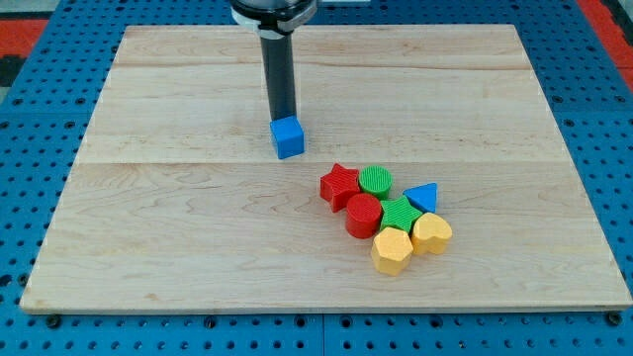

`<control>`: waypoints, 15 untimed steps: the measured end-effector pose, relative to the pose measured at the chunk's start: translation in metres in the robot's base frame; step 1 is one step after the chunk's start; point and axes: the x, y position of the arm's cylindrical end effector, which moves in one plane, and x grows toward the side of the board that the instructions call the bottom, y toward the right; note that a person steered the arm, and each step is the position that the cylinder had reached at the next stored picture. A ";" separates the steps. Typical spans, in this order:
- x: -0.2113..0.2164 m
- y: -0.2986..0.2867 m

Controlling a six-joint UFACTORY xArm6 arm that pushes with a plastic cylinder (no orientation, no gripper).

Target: Push blue cube to the blue triangle

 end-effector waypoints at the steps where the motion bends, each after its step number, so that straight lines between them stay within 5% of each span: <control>1: 0.002 -0.036; 8: 0.074 0.217; 9: 0.042 0.215; 10: 0.002 0.119; 12: 0.006 0.044; 15: 0.069 0.109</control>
